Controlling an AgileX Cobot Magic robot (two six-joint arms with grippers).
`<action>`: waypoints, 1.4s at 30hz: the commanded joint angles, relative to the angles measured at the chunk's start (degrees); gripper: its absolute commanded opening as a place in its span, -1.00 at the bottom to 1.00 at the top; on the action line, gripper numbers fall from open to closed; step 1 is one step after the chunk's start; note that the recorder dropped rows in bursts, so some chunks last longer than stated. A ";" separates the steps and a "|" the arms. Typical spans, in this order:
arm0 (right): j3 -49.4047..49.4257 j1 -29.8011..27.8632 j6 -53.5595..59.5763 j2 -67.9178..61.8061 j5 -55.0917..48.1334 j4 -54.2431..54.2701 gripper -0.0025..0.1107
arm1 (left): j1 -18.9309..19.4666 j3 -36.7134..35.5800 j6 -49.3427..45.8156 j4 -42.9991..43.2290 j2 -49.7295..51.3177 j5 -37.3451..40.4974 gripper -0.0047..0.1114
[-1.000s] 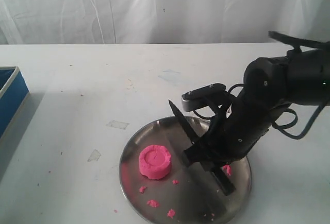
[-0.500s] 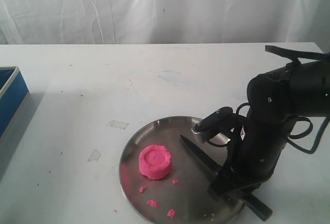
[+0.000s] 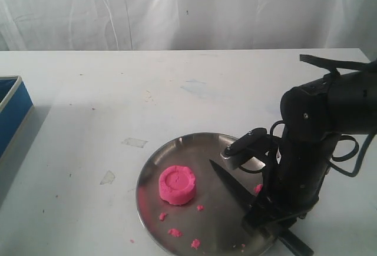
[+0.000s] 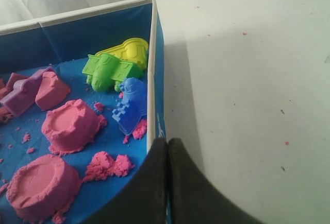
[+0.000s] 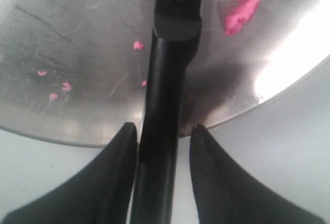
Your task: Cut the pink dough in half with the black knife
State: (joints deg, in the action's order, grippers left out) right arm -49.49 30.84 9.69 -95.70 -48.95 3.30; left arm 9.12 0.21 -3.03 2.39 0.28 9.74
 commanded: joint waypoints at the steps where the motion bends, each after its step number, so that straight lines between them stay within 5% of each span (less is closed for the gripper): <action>1: 0.28 0.11 0.63 0.08 0.03 -1.83 -0.34 | -0.10 -0.21 0.06 -0.61 -0.28 -0.29 -0.92; 10: -4.22 0.11 0.35 4.77 -9.08 -1.56 -0.34 | -0.10 -0.21 0.06 -0.61 -0.28 -0.29 -0.92; 15: -6.87 1.86 0.72 10.61 -19.07 9.36 -0.35 | -0.10 -0.21 0.06 -0.61 -0.28 -0.29 -0.92; 24: -2.29 23.56 -25.33 6.46 -18.87 -27.95 -0.41 | -0.10 -0.21 0.06 -0.61 -0.28 -0.29 -0.92; 27: -1.61 24.73 -25.14 3.58 -16.33 -26.75 -0.40 | -0.10 -0.21 0.06 -0.61 -0.28 -0.29 -0.92; 34: -1.13 24.73 -23.45 -2.16 -15.20 -24.72 0.02 | -0.10 -0.21 0.06 -0.61 -0.28 -0.29 -0.92; 42: -1.13 24.73 -29.68 -6.85 -15.39 -30.29 0.02 | -0.10 -0.21 0.06 -0.61 -0.28 -0.29 -0.92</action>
State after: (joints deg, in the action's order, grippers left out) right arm -50.91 55.36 -17.03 -101.46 -63.94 -23.67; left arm 9.12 0.21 -3.03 2.39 0.28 9.74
